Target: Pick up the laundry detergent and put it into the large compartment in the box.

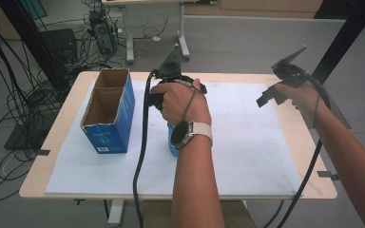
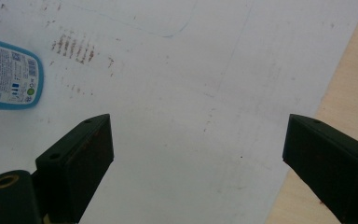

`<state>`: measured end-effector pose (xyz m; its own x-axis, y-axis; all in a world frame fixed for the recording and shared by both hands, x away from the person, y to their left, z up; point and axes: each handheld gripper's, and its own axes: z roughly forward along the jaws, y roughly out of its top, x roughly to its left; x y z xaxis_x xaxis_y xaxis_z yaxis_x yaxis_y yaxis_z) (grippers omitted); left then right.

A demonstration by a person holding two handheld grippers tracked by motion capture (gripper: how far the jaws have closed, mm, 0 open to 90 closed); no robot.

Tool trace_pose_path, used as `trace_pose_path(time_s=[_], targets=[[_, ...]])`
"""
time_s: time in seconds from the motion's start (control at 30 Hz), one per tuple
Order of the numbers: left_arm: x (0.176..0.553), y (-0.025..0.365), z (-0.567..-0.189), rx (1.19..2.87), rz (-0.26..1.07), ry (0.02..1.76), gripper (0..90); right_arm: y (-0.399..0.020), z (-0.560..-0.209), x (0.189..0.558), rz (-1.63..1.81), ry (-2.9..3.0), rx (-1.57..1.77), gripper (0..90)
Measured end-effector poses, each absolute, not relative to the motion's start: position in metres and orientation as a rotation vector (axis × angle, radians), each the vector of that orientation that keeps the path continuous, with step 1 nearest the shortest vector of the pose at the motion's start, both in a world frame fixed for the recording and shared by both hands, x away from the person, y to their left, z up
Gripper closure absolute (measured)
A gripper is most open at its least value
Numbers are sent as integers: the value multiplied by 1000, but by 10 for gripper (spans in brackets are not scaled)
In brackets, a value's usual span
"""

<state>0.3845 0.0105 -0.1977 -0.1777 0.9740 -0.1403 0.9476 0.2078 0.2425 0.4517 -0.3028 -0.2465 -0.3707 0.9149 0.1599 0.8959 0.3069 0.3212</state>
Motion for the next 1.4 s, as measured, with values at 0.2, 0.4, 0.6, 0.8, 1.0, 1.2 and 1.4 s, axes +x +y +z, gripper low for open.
trace_pose_path(time_s=[0.2, 0.4, 0.6, 0.8, 1.0, 1.2, 1.4], targets=[[389, 12, -204, 1792, 148, 2226, 82, -305, -249, 454, 559, 2494, 1742, 86], [393, 11, -209, 1791, 145, 2237, 82, -306, -250, 456, 557, 2496, 1745, 86], [396, 10, -213, 1790, 148, 2243, 84, -306, -251, 458, 554, 2495, 1751, 86], [400, 10, -216, 1799, 166, 2246, 89, -304, -253, 459, 543, 2499, 1753, 86], [403, 10, -218, 1792, 188, 2248, 91, -304, -253, 460, 544, 2499, 1750, 86], [405, 9, -220, 1802, 191, 2251, 91, -306, -253, 460, 544, 2496, 1753, 86], [406, 11, -228, 1782, 165, 2259, 91, -308, -254, 460, 547, 2496, 1752, 86]])
